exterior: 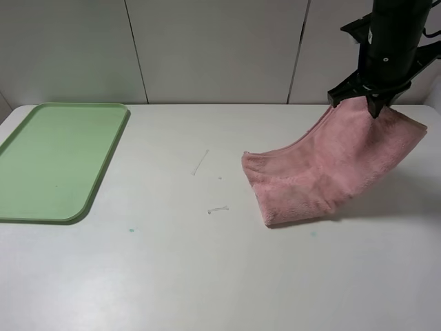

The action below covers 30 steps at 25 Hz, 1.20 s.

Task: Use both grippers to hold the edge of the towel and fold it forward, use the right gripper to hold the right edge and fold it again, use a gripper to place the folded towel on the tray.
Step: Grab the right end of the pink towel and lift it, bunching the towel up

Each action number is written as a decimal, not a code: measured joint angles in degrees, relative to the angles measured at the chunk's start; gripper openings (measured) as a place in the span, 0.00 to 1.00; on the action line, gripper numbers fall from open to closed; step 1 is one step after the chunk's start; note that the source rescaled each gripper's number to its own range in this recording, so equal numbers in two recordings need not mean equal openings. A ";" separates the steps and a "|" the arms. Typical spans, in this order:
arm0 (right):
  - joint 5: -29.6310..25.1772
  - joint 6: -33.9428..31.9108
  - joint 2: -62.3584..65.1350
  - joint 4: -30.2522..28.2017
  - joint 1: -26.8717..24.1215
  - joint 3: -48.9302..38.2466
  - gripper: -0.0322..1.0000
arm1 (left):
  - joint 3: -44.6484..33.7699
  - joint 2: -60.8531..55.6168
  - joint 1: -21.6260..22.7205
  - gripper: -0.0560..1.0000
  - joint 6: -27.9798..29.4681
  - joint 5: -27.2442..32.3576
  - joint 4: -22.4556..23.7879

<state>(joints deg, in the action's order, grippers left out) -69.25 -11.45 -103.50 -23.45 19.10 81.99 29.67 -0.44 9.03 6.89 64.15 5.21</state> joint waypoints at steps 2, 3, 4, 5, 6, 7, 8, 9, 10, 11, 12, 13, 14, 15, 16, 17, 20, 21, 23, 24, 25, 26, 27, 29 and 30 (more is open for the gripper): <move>0.28 0.00 0.00 1.48 0.00 0.00 0.07 | 0.00 0.00 0.00 1.00 0.00 0.00 0.00; 0.52 0.00 0.00 2.30 0.00 0.00 0.07 | 0.00 0.00 0.00 1.00 0.00 0.00 0.00; 0.88 -0.05 0.00 2.96 0.00 -0.14 0.07 | 0.00 0.00 0.00 1.00 0.00 0.00 0.00; 1.37 -0.05 0.00 3.64 0.00 -0.59 0.07 | 0.00 0.00 0.00 1.00 0.00 0.00 0.00; 1.80 -0.05 0.00 4.39 0.00 -1.23 0.07 | 0.00 0.00 0.00 1.00 0.00 0.00 0.00; 2.36 -0.05 0.00 5.26 0.00 -1.89 0.07 | 0.00 0.00 0.00 1.00 0.00 0.00 0.00; 3.00 -0.05 0.00 6.13 0.00 -2.72 0.07 | 0.00 0.00 0.00 1.00 0.00 0.00 0.00; 3.52 -0.05 0.00 7.17 0.00 -3.48 0.07 | 0.00 0.00 0.00 1.00 0.00 0.00 0.00; 3.96 -0.05 0.00 8.07 0.00 -4.03 0.07 | 0.00 0.00 0.00 1.00 0.00 0.00 0.00; 4.13 -0.05 0.00 8.65 0.00 -4.50 0.07 | 0.00 0.00 0.00 1.00 0.00 0.00 0.00; 4.39 -0.05 0.00 9.27 0.00 -4.77 0.07 | 0.00 0.00 0.00 1.00 0.00 0.00 0.00; 4.53 -0.05 0.00 9.51 0.34 -4.96 0.07 | 0.00 0.00 0.00 1.00 0.00 0.00 0.00; 4.54 -0.05 0.00 9.38 0.94 -5.03 0.07 | 0.00 0.00 0.00 1.00 0.00 0.00 0.00; 4.66 -0.11 0.00 9.20 1.79 -5.03 0.07 | 0.00 0.00 0.00 1.00 0.00 0.00 0.00; 4.84 -0.38 0.00 9.00 2.59 -5.03 0.07 | 0.00 0.00 0.00 1.00 0.00 0.00 0.00; 5.11 -1.01 0.00 8.93 3.56 -5.03 0.07 | 0.00 0.00 0.00 1.00 0.00 0.00 0.00; 5.36 -2.57 0.00 8.88 5.88 -5.03 0.07 | 0.00 0.00 0.00 1.00 0.00 0.00 0.00; 5.42 -2.99 0.00 8.88 6.59 -5.03 0.07 | 0.00 0.00 0.00 1.00 0.00 0.00 0.00; 5.53 -3.76 0.00 8.88 7.85 -5.07 0.07 | 0.00 0.00 0.00 1.00 0.00 0.00 0.00; 5.60 -4.16 0.00 8.88 8.54 -5.07 0.07 | 0.00 0.00 0.00 1.00 0.00 0.00 0.00; 5.60 -4.47 0.00 8.94 9.20 -5.07 0.07 | 0.00 0.00 0.00 1.00 0.00 0.00 0.00; 5.79 -4.66 0.00 9.09 9.79 -5.07 0.07 | 0.00 0.00 0.00 1.00 0.00 0.00 0.00; 6.06 -5.08 0.00 9.40 10.21 -5.07 0.07 | 0.00 0.00 0.00 1.00 0.00 0.00 0.00; 6.42 -5.73 0.00 10.47 10.96 -5.07 0.07 | 0.00 0.00 0.00 1.00 0.00 0.00 0.00; 6.85 -5.86 0.00 11.03 11.14 -5.07 0.07 | 0.00 0.00 0.00 1.00 0.00 0.00 0.00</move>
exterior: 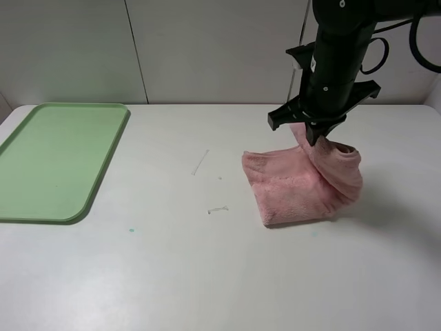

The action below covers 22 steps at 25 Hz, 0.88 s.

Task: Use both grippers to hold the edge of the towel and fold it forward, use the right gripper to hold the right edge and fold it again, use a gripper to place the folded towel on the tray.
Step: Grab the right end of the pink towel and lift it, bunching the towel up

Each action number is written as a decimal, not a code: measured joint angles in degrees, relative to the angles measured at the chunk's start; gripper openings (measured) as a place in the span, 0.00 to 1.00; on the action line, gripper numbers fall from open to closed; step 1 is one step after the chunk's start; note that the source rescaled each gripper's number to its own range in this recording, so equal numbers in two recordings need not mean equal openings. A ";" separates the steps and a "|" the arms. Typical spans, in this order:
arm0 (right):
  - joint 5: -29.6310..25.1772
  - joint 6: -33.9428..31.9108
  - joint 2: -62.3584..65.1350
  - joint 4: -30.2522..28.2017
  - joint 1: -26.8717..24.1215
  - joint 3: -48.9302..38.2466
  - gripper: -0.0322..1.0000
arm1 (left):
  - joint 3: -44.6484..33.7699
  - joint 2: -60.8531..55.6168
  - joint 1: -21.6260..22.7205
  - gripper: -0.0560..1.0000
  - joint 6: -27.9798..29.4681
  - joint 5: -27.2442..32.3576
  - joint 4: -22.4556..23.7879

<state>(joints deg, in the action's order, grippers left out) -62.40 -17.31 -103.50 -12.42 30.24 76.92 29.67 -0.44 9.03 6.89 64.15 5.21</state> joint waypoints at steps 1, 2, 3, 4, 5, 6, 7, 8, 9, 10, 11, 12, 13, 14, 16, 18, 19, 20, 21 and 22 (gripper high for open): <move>0.53 0.00 0.00 0.62 0.23 0.00 0.07 | 0.00 0.00 0.00 1.00 0.00 0.00 0.00; 0.76 -0.02 0.00 1.27 0.34 0.00 0.07 | 0.00 0.00 0.00 1.00 0.00 0.00 0.00; 1.03 -0.16 0.00 1.88 0.34 0.00 0.07 | 0.00 0.00 0.00 1.00 0.00 0.00 0.00; 1.30 -0.21 0.00 2.60 0.34 0.00 0.07 | 0.00 0.00 0.00 1.00 0.00 0.00 0.00; 1.58 -0.34 0.00 3.11 0.34 0.00 0.07 | 0.00 0.00 0.00 1.00 0.00 0.00 0.00; 1.80 -0.40 0.00 3.51 0.34 -0.07 0.07 | 0.00 0.00 0.00 1.00 0.00 0.00 0.00; 1.94 -0.40 0.00 3.92 0.34 -0.07 0.07 | 0.00 0.00 0.00 1.00 0.00 0.00 0.00; 2.00 -0.42 0.00 4.20 0.34 -0.07 0.07 | 0.00 0.00 0.00 1.00 0.00 0.00 0.00; 2.04 -0.47 0.00 4.35 0.34 -0.07 0.07 | 0.00 0.00 0.00 1.00 0.00 0.00 0.00; 2.06 -0.55 0.00 4.50 0.34 -0.07 0.07 | 0.00 0.00 0.00 1.00 0.00 0.00 0.00; 2.10 -0.60 0.00 4.63 0.34 -0.07 0.07 | 0.00 0.00 0.00 1.00 0.00 0.00 0.00; 2.10 -0.65 0.00 4.96 0.34 -0.07 0.12 | 0.00 0.00 0.00 1.00 0.00 0.00 0.00; 2.16 -1.14 0.00 5.38 0.34 -0.07 0.27 | 0.00 0.00 0.00 1.00 0.00 0.00 0.00; 2.16 -1.68 0.00 5.89 0.34 -0.07 0.46 | 0.00 0.00 0.00 1.00 0.00 0.00 0.00; 2.21 -2.52 0.00 6.21 0.34 -0.07 0.81 | 0.00 0.00 0.00 1.00 0.00 0.00 0.00; 2.45 -2.44 0.00 7.21 0.34 -0.07 0.93 | 0.00 0.00 0.00 1.00 0.00 0.00 0.00; 2.92 -2.11 0.00 7.94 0.34 -0.07 0.96 | 0.00 0.00 0.00 1.00 0.00 0.00 0.00; 3.38 -1.85 0.00 8.59 0.34 -0.07 0.98 | 0.00 0.00 0.00 1.00 0.00 0.00 0.00; 3.68 -1.66 0.00 8.84 0.34 -0.07 0.98 | 0.00 0.00 0.00 1.00 0.00 0.00 0.00; 3.74 -1.61 0.00 9.04 0.34 -0.07 0.99 | 0.00 0.00 0.00 1.00 0.00 0.00 0.00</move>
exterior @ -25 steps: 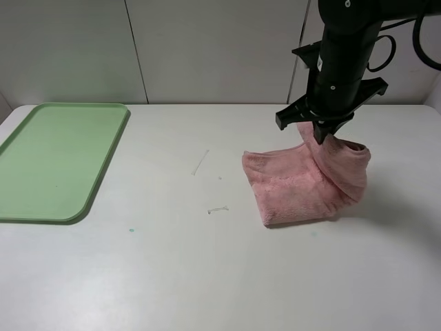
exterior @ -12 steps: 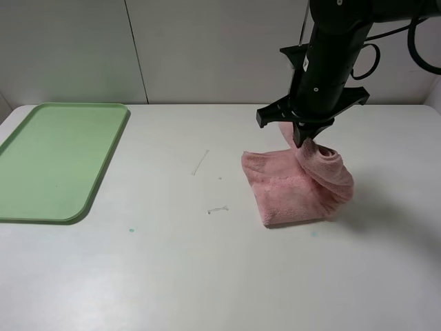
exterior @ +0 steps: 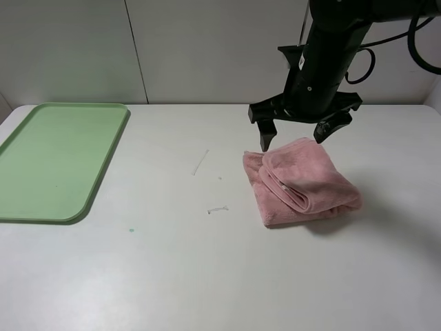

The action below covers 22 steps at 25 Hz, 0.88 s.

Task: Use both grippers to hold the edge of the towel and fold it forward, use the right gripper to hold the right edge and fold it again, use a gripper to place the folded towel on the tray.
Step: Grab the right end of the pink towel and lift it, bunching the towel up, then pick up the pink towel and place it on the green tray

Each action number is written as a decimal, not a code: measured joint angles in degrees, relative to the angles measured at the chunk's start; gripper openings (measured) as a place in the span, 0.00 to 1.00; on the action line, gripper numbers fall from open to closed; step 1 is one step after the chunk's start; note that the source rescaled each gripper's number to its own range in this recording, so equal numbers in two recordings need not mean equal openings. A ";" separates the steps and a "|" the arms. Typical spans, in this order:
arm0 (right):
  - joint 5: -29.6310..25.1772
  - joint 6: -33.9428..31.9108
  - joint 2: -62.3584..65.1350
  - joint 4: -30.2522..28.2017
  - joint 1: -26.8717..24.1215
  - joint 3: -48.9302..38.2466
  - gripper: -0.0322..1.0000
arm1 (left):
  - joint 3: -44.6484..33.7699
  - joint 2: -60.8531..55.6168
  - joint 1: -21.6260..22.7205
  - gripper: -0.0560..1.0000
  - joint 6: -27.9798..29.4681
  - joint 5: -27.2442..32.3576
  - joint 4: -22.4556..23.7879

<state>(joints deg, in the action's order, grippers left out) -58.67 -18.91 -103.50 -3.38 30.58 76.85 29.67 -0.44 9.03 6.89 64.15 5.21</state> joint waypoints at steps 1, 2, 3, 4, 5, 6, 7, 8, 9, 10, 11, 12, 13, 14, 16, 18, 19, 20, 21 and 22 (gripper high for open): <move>0.00 0.06 0.00 0.00 0.00 0.00 1.00 | 0.00 0.00 0.00 1.00 0.00 0.00 0.00; 0.00 0.11 0.00 0.00 0.00 0.00 1.00 | 0.00 0.00 0.00 1.00 0.00 0.00 0.00; 0.00 0.11 0.00 0.00 0.00 0.00 1.00 | 0.00 0.00 0.00 1.00 0.00 0.00 0.00; -0.06 0.11 0.00 0.00 0.00 0.00 1.00 | 0.00 0.00 0.00 1.00 0.00 0.00 0.00; -0.25 0.11 0.00 0.05 0.00 0.00 1.00 | 0.00 0.00 0.00 1.00 0.00 0.00 0.00; -0.60 0.11 0.00 0.05 0.00 0.00 1.00 | 0.00 0.00 0.00 1.00 0.00 0.00 0.00; -1.28 0.19 0.06 0.11 0.00 0.00 1.00 | 0.00 0.00 0.00 1.00 0.00 0.00 0.00; -2.31 0.47 0.40 0.20 0.00 0.00 1.00 | 0.00 0.00 0.00 1.00 0.00 0.00 0.00; -3.14 0.98 0.76 0.25 0.00 0.00 1.00 | 0.00 0.00 0.00 1.00 0.00 0.00 0.00; -4.05 1.56 1.52 0.25 0.00 0.00 1.00 | 0.00 0.00 0.00 1.00 0.00 0.00 0.00; -4.96 2.23 2.52 0.25 0.00 0.00 1.00 | 0.00 0.00 0.00 1.00 0.00 0.00 0.00; -5.91 3.03 3.46 0.25 0.00 0.00 1.00 | 0.00 0.00 0.00 1.00 0.00 0.00 0.00; -7.08 3.84 4.72 0.25 0.00 0.00 1.00 | 0.00 0.00 0.00 1.00 0.00 0.00 0.00; -8.31 4.62 6.00 0.25 0.00 0.00 1.00 | 0.00 0.00 0.00 1.00 0.00 0.00 0.00; -10.40 6.39 8.36 0.25 0.00 0.00 1.00 | 0.00 0.00 0.00 1.00 0.00 0.00 0.00; -10.74 8.35 11.17 0.65 0.00 -0.37 1.00 | 0.00 0.00 0.00 1.00 0.00 0.00 0.00; -10.84 9.37 12.72 1.05 0.00 -0.86 1.00 | 0.00 0.00 0.00 1.00 0.00 0.00 0.00; -10.88 10.07 14.11 1.45 0.00 -1.63 1.00 | 0.00 0.00 0.00 1.00 0.00 0.00 0.00; -10.88 10.63 15.86 1.90 0.00 -2.66 1.00 | 0.00 0.00 0.00 1.00 0.00 0.00 0.00; -10.88 10.95 17.69 2.42 0.00 -3.96 1.00 | 0.00 0.00 0.00 1.00 0.00 0.00 0.00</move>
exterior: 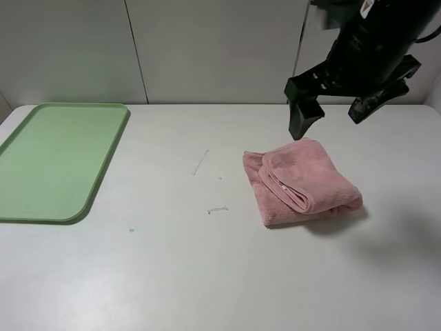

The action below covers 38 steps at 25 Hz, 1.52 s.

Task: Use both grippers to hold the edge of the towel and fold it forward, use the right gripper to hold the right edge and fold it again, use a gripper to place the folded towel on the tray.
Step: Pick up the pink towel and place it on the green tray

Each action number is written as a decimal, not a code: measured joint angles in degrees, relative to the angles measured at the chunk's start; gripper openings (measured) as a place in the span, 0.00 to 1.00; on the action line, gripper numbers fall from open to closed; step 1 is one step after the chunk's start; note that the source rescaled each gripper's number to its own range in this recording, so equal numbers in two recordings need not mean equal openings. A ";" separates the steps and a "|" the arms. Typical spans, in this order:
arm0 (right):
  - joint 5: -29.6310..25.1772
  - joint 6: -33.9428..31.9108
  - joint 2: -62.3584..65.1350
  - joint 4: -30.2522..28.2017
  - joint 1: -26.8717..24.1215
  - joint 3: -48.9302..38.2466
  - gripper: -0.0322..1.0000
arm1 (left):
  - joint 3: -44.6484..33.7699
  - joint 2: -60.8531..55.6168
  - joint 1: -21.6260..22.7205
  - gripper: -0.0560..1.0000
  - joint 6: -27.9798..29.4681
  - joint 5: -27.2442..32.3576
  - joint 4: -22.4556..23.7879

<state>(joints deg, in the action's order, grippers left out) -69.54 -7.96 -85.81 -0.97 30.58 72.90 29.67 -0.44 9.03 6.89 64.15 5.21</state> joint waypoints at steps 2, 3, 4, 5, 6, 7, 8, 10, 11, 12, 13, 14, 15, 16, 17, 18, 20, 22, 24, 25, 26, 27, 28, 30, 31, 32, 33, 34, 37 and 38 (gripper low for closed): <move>-0.07 0.21 3.71 0.97 0.00 -2.87 1.00 | 0.00 0.00 0.00 1.00 0.00 0.00 0.00; -0.11 0.35 5.87 1.42 0.00 -4.56 1.00 | 0.00 0.00 0.00 1.00 0.00 0.00 0.00; -0.13 0.42 8.11 1.64 0.00 -6.03 1.00 | 0.00 0.00 0.00 1.00 0.00 0.00 0.00; -0.18 0.46 10.00 1.70 0.00 -7.81 1.00 | 0.00 0.00 0.00 1.00 0.00 0.00 0.00; -0.20 0.53 12.30 1.70 0.00 -9.56 1.00 | 0.00 0.00 0.00 1.00 0.00 0.00 0.00; -0.26 0.53 14.64 1.70 0.00 -11.29 1.00 | 0.00 0.00 0.00 1.00 0.00 0.00 0.00; -0.25 0.53 16.60 1.70 0.00 -12.67 1.00 | 0.00 0.00 0.00 1.00 0.00 0.00 0.00; -0.27 0.53 21.34 1.70 0.00 -15.77 1.00 | 0.00 0.00 0.00 1.00 0.00 0.00 0.00; -0.32 0.53 23.78 1.70 0.00 -17.20 1.00 | 0.00 0.00 0.00 1.00 0.00 0.00 0.00; -0.32 0.53 25.81 1.70 0.00 -18.25 1.00 | 0.00 0.00 0.00 1.00 0.00 0.00 0.00; -0.37 0.61 28.29 1.65 0.00 -19.39 1.00 | 0.00 0.00 0.00 1.00 0.00 0.00 0.00; -0.38 0.61 30.79 1.60 0.00 -20.39 1.00 | 0.00 0.00 0.00 1.00 0.00 0.00 0.00; -0.38 0.61 32.87 1.52 0.00 -21.14 1.00 | 0.00 0.00 0.00 1.00 0.00 0.00 0.00; -0.43 0.61 35.31 1.39 0.00 -21.90 1.00 | 0.00 0.00 0.00 1.00 0.00 0.00 0.00; -0.43 0.61 37.63 0.97 0.00 -22.51 1.00 | 0.00 0.00 0.00 1.00 0.00 0.00 0.00; -0.43 0.61 39.87 0.97 0.00 -23.02 1.00 | 0.00 0.00 0.00 1.00 0.00 0.00 0.00; -0.50 0.61 43.95 0.97 0.00 -23.87 1.00 | 0.00 0.00 0.00 1.00 0.00 0.00 0.00; -0.54 0.61 48.27 0.50 0.00 -25.04 1.00 | 0.00 0.00 0.00 1.00 0.00 0.00 0.00; -0.54 0.61 52.08 0.43 0.00 -27.04 1.00 | 0.00 0.00 0.00 1.00 0.00 0.00 0.00; -0.54 0.61 54.18 0.36 -0.28 -28.24 1.00 | 0.00 0.00 0.00 1.00 0.00 0.00 0.00; -0.54 0.83 55.90 0.29 -0.99 -29.31 1.00 | 0.00 0.00 0.00 1.00 0.00 0.00 0.00; -0.54 1.25 57.94 0.04 -2.24 -30.63 1.00 | 0.00 0.00 0.00 1.00 0.00 0.00 0.00; -0.31 1.78 59.95 -0.34 -3.63 -31.91 1.00 | 0.00 0.00 0.00 1.00 0.00 0.00 0.00; 0.87 4.13 63.76 -1.56 -7.93 -33.94 1.00 | 0.00 0.00 0.00 1.00 0.00 0.00 0.00; 2.05 5.74 65.92 -2.15 -9.85 -34.92 1.00 | 0.00 0.00 0.00 1.00 0.00 0.00 0.00; 3.38 7.09 68.12 -2.53 -12.15 -35.87 1.00 | 0.00 0.00 0.00 1.00 0.00 0.00 0.00; 4.57 8.45 69.91 -2.72 -14.36 -36.63 1.00 | 0.00 0.00 0.00 1.00 0.00 0.00 0.00; 5.35 9.40 71.98 -2.78 -16.38 -37.51 1.00 | 0.00 0.00 0.00 1.00 0.00 0.00 0.00; 6.50 10.44 77.17 -2.74 -21.48 -39.96 1.00 | 0.00 0.00 0.00 1.00 0.00 0.00 0.00; 6.66 10.50 78.89 -2.53 -22.87 -40.84 1.00 | 0.00 0.00 0.00 1.00 0.00 0.00 0.00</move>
<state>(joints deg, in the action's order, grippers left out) -62.88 2.54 -6.92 -3.50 7.71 32.05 29.67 -0.44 9.03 6.89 64.15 5.21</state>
